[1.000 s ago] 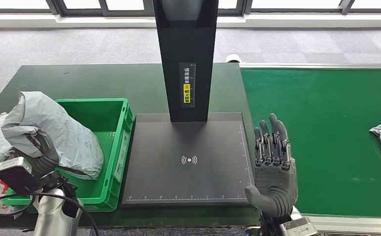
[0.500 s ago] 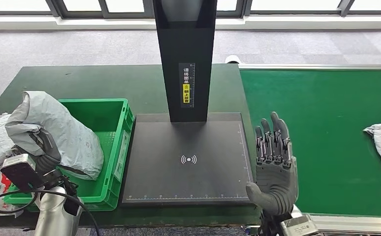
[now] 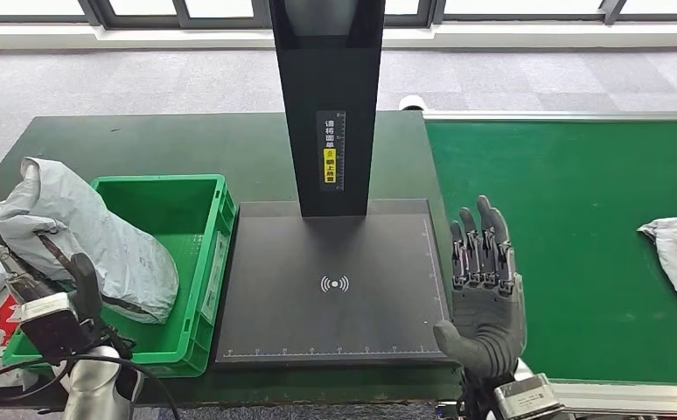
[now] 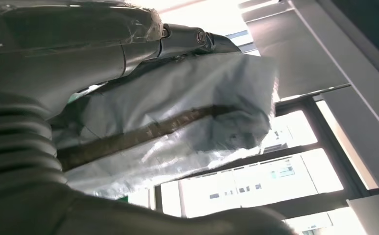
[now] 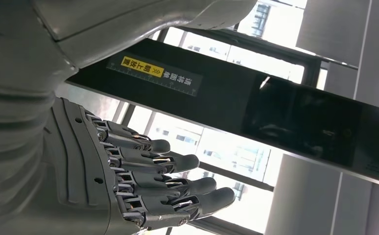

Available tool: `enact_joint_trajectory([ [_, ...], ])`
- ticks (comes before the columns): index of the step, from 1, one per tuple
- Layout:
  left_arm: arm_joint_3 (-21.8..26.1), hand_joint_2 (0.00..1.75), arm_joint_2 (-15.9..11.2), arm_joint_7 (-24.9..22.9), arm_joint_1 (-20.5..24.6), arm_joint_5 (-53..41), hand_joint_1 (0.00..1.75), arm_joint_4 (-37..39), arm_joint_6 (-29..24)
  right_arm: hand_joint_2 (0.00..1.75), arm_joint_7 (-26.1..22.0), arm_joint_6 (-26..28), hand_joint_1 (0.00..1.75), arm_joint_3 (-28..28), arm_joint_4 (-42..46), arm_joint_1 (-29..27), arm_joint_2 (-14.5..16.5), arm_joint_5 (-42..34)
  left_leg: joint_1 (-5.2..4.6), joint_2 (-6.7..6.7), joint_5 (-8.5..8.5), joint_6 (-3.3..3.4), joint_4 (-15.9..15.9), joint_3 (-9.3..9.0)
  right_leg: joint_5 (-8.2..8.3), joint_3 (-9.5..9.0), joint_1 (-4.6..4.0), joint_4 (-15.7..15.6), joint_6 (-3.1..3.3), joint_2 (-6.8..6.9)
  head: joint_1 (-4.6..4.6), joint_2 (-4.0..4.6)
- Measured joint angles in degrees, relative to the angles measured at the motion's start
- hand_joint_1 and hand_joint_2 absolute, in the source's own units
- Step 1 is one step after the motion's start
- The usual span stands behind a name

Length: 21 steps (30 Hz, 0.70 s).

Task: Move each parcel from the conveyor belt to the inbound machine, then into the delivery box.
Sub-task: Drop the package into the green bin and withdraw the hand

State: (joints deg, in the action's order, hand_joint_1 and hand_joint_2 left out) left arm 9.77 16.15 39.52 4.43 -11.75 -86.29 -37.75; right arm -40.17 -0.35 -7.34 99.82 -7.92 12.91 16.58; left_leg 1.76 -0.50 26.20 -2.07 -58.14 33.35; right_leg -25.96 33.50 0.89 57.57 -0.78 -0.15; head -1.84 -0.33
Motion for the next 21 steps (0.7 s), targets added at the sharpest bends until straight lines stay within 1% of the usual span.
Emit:
enact_joint_trajectory([
  [3,-0.7,0.0,0.2,-0.9,-0.5,-4.7,0.0,-0.9,-1.6,1.75,0.0,0.0,0.0,0.0,-0.3,0.2,0.0,0.0,0.0,0.0,0.01,0.0,0.0,0.03,-0.01,0.02,0.0,0.0,-0.01,0.0,0.0,0.0],
  [6,-0.7,0.0,0.8,-1.7,-0.5,-9.8,0.0,-1.2,-1.9,1.75,0.0,-0.1,0.0,0.0,-0.6,0.4,0.0,0.1,0.0,0.0,0.02,0.0,0.0,0.04,-0.02,0.03,0.0,0.0,-0.01,0.0,0.0,-0.01],
  [13,-0.8,0.0,1.5,-3.1,-0.5,-12.3,0.0,-1.4,-2.1,1.75,0.0,-0.1,0.0,0.0,-1.0,0.6,0.0,0.2,0.0,0.0,0.02,0.0,0.0,0.04,-0.01,0.05,0.0,0.0,-0.01,0.0,0.0,-0.01],
  [16,-0.7,0.0,1.9,-3.4,-0.3,-14.8,0.0,-1.4,-2.1,1.75,0.0,0.1,0.0,0.0,-1.0,0.6,0.0,0.6,0.0,0.01,0.02,0.0,0.0,0.06,-0.01,0.06,0.0,0.0,-0.01,0.0,0.0,-0.01],
  [18,-0.1,0.0,2.4,-2.5,-0.1,-18.2,0.0,-1.9,-2.1,1.75,0.0,0.4,0.0,0.0,-1.0,0.6,0.2,0.9,0.0,0.01,0.02,0.0,0.0,0.09,-0.01,0.06,0.0,0.0,-0.01,0.0,0.0,0.0],
  [21,2.9,0.0,3.0,-1.4,0.1,-25.6,0.0,-5.5,-2.1,1.75,0.0,0.6,0.0,0.0,-1.0,0.6,0.4,1.2,0.01,0.04,0.02,0.0,0.0,0.12,-0.01,0.09,-0.02,0.0,-0.01,-0.03,0.0,0.0],
])
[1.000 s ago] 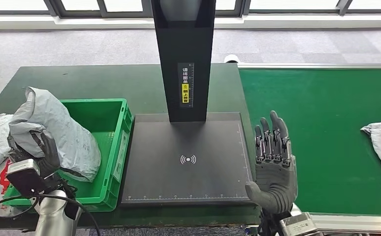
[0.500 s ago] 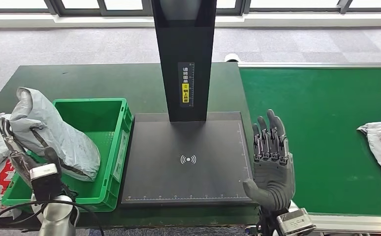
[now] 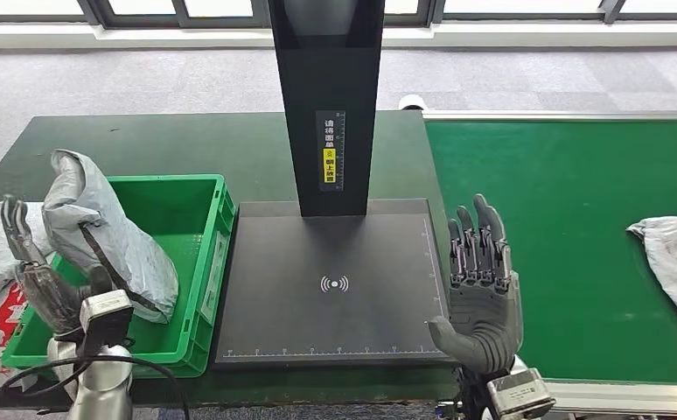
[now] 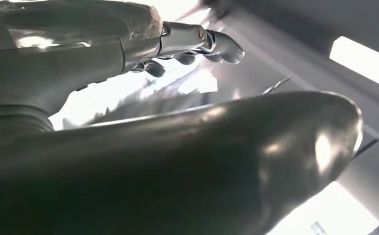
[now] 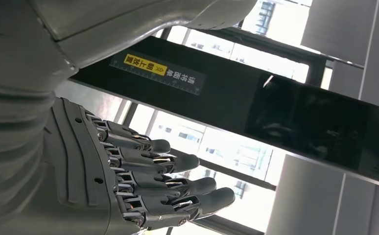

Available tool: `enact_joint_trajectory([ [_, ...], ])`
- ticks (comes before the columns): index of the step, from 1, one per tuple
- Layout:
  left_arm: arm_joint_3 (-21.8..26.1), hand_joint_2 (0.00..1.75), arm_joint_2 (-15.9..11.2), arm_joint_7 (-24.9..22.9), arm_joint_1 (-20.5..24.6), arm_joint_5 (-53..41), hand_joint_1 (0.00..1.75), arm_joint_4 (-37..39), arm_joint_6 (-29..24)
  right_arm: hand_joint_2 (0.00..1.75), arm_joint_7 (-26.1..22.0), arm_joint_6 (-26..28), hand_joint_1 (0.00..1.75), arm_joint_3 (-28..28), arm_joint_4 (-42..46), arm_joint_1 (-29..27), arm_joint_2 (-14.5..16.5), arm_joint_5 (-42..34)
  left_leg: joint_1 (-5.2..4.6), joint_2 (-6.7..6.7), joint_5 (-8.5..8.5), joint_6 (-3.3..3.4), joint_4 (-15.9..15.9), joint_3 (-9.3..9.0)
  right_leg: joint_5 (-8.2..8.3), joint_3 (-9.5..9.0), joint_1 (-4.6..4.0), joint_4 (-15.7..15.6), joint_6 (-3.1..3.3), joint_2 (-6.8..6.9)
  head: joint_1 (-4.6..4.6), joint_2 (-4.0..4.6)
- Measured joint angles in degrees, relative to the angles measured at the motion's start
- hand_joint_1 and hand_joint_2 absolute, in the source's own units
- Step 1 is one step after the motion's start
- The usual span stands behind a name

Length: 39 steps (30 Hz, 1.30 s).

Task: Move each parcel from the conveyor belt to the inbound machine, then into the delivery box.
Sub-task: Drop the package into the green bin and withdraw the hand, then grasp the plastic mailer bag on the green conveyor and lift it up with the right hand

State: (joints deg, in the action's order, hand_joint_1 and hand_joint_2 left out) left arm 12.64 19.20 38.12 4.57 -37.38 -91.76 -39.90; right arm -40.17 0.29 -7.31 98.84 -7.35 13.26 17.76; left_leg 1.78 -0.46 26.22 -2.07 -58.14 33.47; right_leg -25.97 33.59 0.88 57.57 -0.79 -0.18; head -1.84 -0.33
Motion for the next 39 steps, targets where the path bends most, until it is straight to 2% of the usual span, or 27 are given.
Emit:
enact_joint_trajectory([
  [3,3.1,0.0,0.4,-0.3,0.5,-6.5,0.0,-5.3,-0.1,1.75,0.1,0.1,0.0,0.0,0.0,0.1,0.0,0.2,0.0,0.02,0.01,0.0,0.0,0.0,0.0,0.02,0.0,0.0,0.0,0.0,0.0,-0.01],
  [8,5.6,0.0,0.8,-1.4,0.7,-9.2,0.0,-10.0,-0.1,1.75,0.2,0.2,0.0,0.0,0.0,0.2,0.1,0.3,0.02,0.01,0.01,0.0,0.0,0.0,-0.02,0.02,-0.02,0.0,0.03,0.01,0.0,0.01],
  [14,6.0,0.0,1.1,-9.4,0.8,-22.7,0.0,-18.7,-0.1,1.75,0.2,0.8,0.0,0.0,-0.3,0.4,0.2,0.6,0.03,0.01,0.01,0.0,0.0,0.01,-0.02,0.01,-0.03,0.0,0.02,0.0,0.0,0.01],
  [17,6.1,0.0,1.1,-11.3,1.6,-28.2,0.0,-25.2,-0.1,1.75,0.2,1.1,0.0,0.0,-0.7,0.6,0.3,0.7,0.03,0.01,0.01,0.0,0.0,0.01,-0.02,0.0,-0.03,0.0,0.02,0.01,0.0,0.01],
  [19,6.5,0.0,1.1,-10.0,2.1,-25.9,0.0,-28.5,-0.1,1.75,0.3,1.1,0.0,0.0,-1.0,0.8,0.4,0.8,0.03,0.01,0.01,0.0,0.0,0.01,-0.02,0.01,-0.03,0.0,0.03,0.01,0.0,0.01],
  [23,9.3,0.0,1.2,-0.7,2.4,-9.6,0.0,-31.8,-0.1,1.75,0.3,1.3,0.0,0.0,-1.0,0.8,0.5,0.8,0.04,0.01,0.02,-0.01,0.0,-0.01,-0.04,0.02,-0.05,0.0,0.05,0.01,0.0,0.01],
  [25,9.7,0.0,1.3,1.3,1.8,-4.5,0.0,-33.1,-0.1,1.75,0.3,1.5,0.0,0.0,-1.0,0.8,0.6,0.9,0.05,0.01,0.02,-0.01,0.0,-0.01,-0.05,0.03,-0.06,0.0,0.06,0.01,-0.01,0.01],
  [31,7.1,0.0,1.5,2.0,-0.9,-1.3,0.0,-36.5,-0.1,1.75,0.5,1.9,0.0,0.0,-1.0,0.7,0.6,1.0,0.03,0.03,0.02,0.0,0.0,-0.01,-0.04,0.02,-0.03,0.0,0.05,0.0,0.0,0.01],
  [39,1.9,0.0,1.8,2.0,-2.8,-4.2,0.0,-39.6,-0.1,1.75,0.5,2.1,0.0,0.0,-1.0,0.7,0.6,1.1,0.04,0.04,0.03,-0.01,0.0,-0.03,-0.04,0.02,-0.04,0.0,0.05,0.0,0.0,0.01],
])
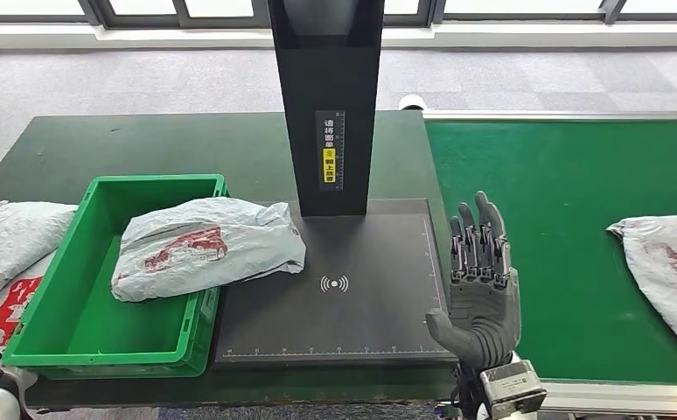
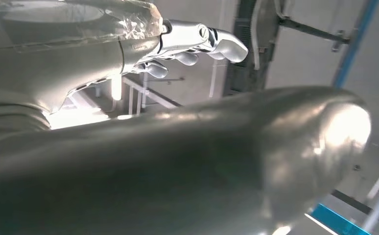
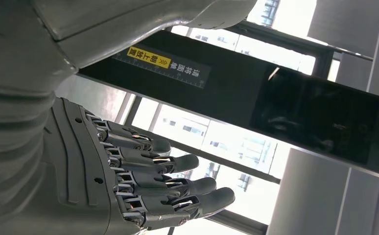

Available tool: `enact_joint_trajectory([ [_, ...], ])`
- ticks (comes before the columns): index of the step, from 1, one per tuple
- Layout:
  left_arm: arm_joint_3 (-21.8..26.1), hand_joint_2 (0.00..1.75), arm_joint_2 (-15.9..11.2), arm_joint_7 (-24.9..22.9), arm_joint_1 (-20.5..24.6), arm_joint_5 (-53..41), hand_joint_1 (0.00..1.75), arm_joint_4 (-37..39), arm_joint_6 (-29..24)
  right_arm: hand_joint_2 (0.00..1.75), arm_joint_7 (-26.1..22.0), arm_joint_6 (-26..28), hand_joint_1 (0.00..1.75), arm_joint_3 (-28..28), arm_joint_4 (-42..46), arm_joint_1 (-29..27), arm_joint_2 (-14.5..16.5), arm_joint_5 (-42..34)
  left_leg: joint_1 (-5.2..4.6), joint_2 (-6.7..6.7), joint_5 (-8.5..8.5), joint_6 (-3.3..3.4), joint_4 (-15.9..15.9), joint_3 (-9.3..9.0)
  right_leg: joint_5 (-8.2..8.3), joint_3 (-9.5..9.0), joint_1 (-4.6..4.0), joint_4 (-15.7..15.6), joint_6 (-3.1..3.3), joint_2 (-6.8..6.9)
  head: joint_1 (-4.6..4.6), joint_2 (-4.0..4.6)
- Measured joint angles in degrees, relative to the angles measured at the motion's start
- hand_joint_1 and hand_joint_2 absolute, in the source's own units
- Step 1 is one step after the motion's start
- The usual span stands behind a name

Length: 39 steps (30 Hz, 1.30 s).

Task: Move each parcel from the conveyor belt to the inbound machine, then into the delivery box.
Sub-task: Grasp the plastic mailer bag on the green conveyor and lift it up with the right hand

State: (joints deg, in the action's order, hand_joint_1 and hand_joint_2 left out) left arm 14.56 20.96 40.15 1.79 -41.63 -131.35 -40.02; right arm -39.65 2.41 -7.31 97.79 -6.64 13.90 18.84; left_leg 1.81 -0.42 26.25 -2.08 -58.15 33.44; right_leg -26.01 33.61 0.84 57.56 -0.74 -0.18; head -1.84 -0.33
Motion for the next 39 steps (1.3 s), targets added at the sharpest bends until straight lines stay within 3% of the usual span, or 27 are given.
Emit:
enact_joint_trajectory([
  [14,-5.2,0.0,0.1,0.0,-0.8,-3.3,0.0,-0.6,0.0,1.75,-0.2,0.5,0.0,0.0,-0.2,0.0,0.0,-1.3,0.0,0.01,0.0,0.0,0.0,0.0,0.0,0.0,0.0,0.0,0.0,-0.01,0.0,0.0],
  [33,-6.0,0.0,0.2,0.0,-1.8,-4.4,0.0,-1.0,0.0,1.75,-0.4,0.9,0.0,0.0,-0.6,-0.2,-0.2,-2.1,0.0,0.01,0.0,0.0,0.0,0.0,0.0,0.01,0.0,0.0,0.0,-0.01,0.0,-0.01],
  [39,-10.8,0.0,0.2,-2.2,-3.1,-5.2,0.0,0.5,0.0,1.75,0.7,4.8,0.0,0.6,-0.6,-1.5,-0.7,1.2,0.0,0.17,0.11,-0.09,0.0,-0.12,0.0,0.0,0.01,0.0,0.0,-0.21,0.0,0.0],
])
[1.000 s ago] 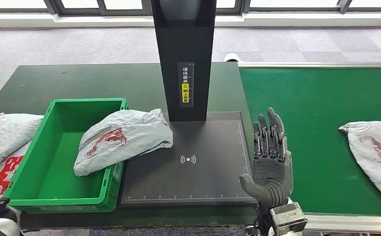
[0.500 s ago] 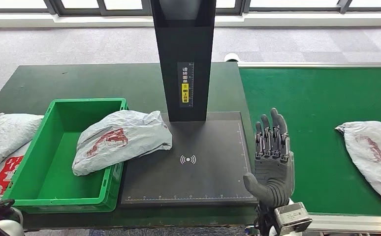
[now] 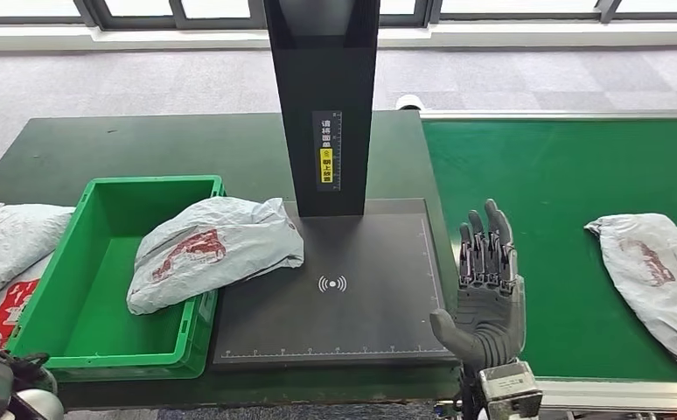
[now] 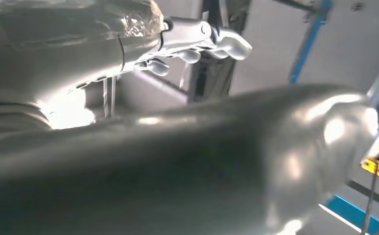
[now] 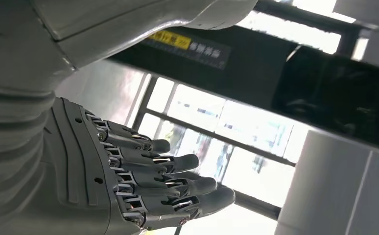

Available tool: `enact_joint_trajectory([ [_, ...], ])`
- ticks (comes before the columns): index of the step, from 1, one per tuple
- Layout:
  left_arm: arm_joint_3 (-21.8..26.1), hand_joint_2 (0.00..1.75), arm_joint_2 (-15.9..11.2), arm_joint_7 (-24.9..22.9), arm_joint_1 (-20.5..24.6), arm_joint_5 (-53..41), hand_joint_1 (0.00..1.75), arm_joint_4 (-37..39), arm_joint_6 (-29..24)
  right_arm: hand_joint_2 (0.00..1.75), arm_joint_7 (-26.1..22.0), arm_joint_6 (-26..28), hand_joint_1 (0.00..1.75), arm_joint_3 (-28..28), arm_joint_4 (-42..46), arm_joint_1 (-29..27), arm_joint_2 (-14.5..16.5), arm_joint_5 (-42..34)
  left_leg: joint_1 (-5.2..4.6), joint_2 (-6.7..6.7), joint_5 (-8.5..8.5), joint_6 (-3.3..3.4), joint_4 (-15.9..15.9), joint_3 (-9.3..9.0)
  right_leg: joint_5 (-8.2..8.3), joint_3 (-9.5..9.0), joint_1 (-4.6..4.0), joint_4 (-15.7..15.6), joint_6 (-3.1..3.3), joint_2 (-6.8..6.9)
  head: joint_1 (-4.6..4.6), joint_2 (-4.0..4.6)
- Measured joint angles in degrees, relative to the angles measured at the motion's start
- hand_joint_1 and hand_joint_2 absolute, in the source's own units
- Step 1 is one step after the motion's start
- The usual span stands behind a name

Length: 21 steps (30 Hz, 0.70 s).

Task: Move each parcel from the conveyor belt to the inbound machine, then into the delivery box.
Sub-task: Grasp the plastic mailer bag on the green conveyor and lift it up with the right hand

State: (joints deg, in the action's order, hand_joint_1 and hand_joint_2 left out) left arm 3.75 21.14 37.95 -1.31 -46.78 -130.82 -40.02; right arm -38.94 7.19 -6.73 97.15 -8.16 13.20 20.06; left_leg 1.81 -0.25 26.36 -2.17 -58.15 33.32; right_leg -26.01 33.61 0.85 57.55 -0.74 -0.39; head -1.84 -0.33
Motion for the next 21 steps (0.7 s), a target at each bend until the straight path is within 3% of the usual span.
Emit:
enact_joint_trajectory([
  [6,-5.5,0.0,0.2,2.0,-3.7,7.0,0.0,5.0,0.0,1.75,2.7,2.6,0.0,1.8,-0.1,-0.2,0.0,2.8,-0.01,0.01,0.02,0.01,0.0,0.01,-0.02,0.02,0.01,0.0,0.0,-0.01,0.0,0.0],
  [10,-11.9,0.0,-0.3,1.9,-4.2,16.4,0.0,14.1,0.3,1.75,6.7,8.5,0.0,4.0,-0.6,-0.3,0.0,8.3,-0.04,-0.01,0.07,0.1,0.0,0.0,-0.02,0.03,0.04,0.0,-0.03,0.05,0.01,0.0],
  [12,-15.1,0.0,-1.0,0.7,-3.3,22.7,0.0,20.2,2.1,1.75,10.5,12.9,0.0,6.1,-1.4,-0.2,0.0,13.9,-0.05,-0.02,0.07,0.12,0.0,0.0,-0.01,0.01,0.05,0.0,-0.03,0.07,0.01,0.0],
  [16,-19.1,0.0,-2.2,-2.3,-1.4,32.9,0.0,30.5,8.4,1.75,22.8,21.5,0.0,14.0,-6.3,1.8,-0.3,34.2,-0.07,0.0,0.04,0.13,0.0,0.03,0.08,-0.02,0.07,0.0,-0.1,0.03,0.01,0.0],
  [21,-20.9,0.0,-2.8,-3.7,-0.3,34.3,0.0,36.1,11.0,1.75,27.1,22.8,0.0,21.4,-11.3,4.1,-0.8,42.2,-0.09,-0.01,0.02,0.15,-0.1,0.03,0.1,0.01,0.1,0.0,-0.13,0.02,0.01,-0.01],
])
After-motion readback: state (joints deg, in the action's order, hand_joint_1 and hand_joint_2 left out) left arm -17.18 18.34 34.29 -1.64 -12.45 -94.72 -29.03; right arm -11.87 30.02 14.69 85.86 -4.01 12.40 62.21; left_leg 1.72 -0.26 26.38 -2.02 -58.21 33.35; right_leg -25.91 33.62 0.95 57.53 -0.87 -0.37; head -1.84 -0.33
